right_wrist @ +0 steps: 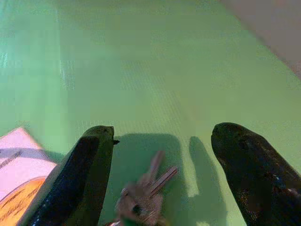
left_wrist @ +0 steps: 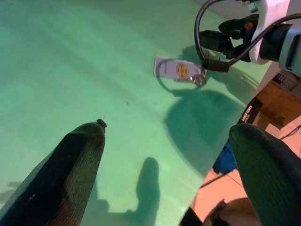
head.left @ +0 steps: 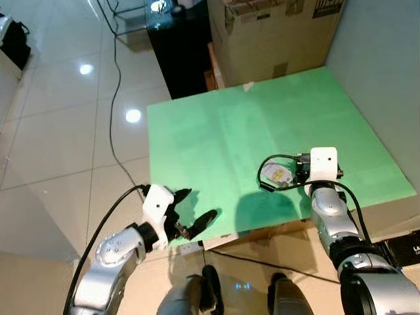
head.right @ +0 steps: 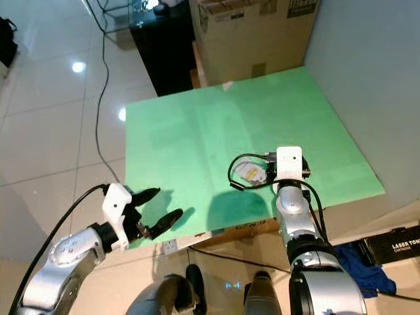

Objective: Hang keys on a hook

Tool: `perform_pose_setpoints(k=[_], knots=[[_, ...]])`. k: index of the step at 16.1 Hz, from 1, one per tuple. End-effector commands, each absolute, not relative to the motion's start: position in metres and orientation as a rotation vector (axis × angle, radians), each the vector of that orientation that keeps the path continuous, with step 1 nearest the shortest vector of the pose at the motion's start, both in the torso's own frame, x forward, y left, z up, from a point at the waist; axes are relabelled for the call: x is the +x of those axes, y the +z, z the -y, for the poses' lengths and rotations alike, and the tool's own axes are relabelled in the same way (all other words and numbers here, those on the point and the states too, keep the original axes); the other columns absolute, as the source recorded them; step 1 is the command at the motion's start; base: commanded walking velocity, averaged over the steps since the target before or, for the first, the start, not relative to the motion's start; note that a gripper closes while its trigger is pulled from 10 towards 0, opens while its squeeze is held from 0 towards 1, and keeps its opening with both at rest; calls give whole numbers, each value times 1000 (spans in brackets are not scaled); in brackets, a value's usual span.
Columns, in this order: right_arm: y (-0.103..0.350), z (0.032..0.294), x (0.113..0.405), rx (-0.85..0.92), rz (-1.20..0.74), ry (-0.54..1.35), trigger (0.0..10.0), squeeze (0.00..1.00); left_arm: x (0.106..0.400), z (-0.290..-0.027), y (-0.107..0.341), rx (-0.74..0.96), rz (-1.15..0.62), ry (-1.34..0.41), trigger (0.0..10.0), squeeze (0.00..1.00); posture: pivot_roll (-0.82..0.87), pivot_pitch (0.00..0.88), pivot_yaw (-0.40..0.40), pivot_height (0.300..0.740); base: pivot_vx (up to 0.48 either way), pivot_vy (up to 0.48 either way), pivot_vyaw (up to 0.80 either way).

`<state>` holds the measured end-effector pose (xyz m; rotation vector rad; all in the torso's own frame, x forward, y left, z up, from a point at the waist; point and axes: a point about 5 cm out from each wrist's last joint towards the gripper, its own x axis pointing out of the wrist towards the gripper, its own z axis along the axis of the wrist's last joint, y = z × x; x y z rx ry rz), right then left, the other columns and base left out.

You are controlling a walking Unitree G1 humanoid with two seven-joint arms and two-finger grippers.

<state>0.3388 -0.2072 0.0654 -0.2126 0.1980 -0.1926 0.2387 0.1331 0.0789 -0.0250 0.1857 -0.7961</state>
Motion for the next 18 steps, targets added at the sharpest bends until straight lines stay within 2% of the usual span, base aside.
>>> perform_pose_setpoints(k=[1, 8, 9, 18], knots=[[58, 204, 336, -169, -231, -185, 10000, 0, 234, -139, 78, -25, -202, -775, 10000, 0, -8, 287, 172, 740, 0, 0, 0], [46, 198, 331, -146, -289, -172, 10000, 0, 230, -141, 79, -26, -217, -759, 10000, 0, -1, 297, 165, 740, 0, 0, 0], [44, 196, 330, -145, -293, -175, 0, 0, 230, -141, 79, -25, -217, -759, 10000, 0, -4, 295, 166, 740, 0, 0, 0], [25, 182, 314, -119, -327, -218, 0, 0, 234, -136, 79, -19, -211, -775, 10000, 0, -24, 288, 171, 740, 0, 0, 0]])
